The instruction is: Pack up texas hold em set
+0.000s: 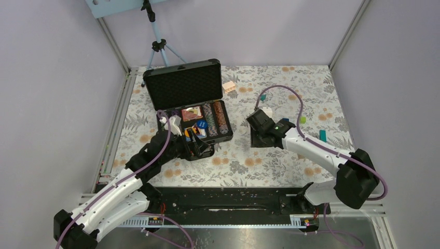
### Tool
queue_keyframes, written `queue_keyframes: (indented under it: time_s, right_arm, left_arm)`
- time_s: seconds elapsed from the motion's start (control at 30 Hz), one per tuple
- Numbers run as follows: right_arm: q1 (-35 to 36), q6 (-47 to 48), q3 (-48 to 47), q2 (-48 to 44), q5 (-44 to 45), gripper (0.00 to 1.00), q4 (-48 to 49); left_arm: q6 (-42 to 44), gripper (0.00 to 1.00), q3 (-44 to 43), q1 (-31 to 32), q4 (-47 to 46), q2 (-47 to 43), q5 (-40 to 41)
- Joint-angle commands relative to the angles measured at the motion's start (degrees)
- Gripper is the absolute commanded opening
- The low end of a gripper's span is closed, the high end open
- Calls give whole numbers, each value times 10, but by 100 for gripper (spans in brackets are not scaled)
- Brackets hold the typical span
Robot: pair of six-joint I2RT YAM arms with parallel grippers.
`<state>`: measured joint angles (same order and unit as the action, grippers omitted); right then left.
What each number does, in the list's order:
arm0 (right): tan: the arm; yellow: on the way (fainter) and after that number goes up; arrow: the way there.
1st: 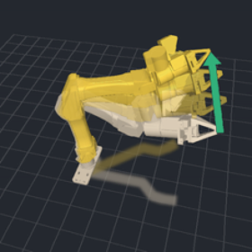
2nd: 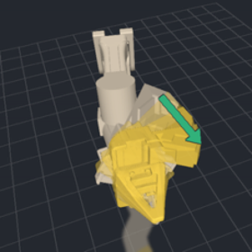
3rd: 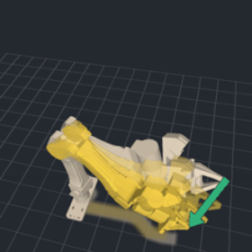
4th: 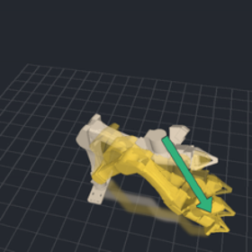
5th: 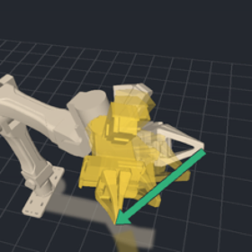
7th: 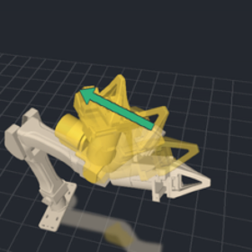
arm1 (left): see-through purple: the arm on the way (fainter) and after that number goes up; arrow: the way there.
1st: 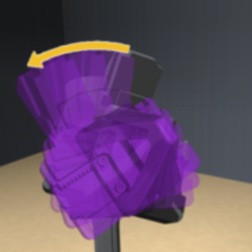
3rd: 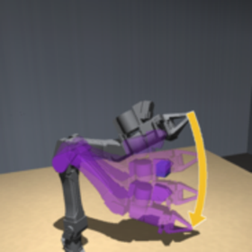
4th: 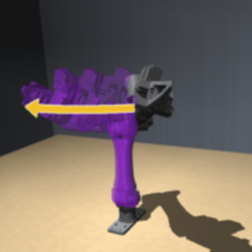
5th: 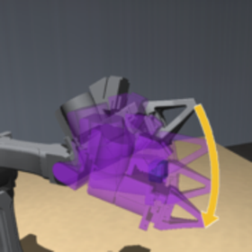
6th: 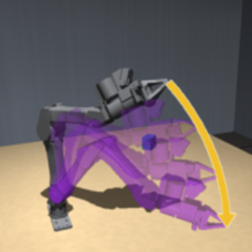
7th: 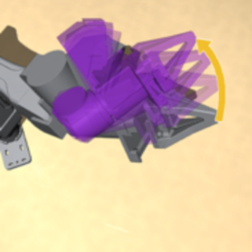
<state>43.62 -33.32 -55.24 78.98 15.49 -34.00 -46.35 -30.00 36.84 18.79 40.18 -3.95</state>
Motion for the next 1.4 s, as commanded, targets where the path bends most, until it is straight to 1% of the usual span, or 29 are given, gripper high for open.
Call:
queue_keyframes:
  time_s: [0.0,0.17,0.47,0.67,0.87,0.93,1.1,1.27,1.37]
  right_arm:
    - [-44,3,2,-18,1,45,-15]
    - [-110,12,0,-13,-10,46,-31]
    - [-242,44,18,-39,-30,47,-39]
    - [-349,57,30,-65,-61,47,-42]
    - [-421,63,23,-72,-77,47,-48]
    - [-432,57,13,-63,-80,49,-57]
    - [-432,24,-5,-51,-93,51,-61]
    - [-422,1,-15,-44,-56,64,-58]
    - [-406,-11,-20,-38,-33,68,-52]
  left_arm:
    - [14,89,-25,-3,-14,-2,-2]
    - [21,89,-25,-3,-20,7,-1]
    - [50,90,-62,-3,-22,64,-12]
    - [52,91,-66,-3,-18,67,-8]
    - [65,91,-73,-3,3,59,3]
    - [71,91,-74,-3,7,57,7]
    - [73,92,-78,-3,6,67,3]
    - [76,92,-107,-3,19,95,-6]
    - [71,91,-129,-3,30,114,-9]
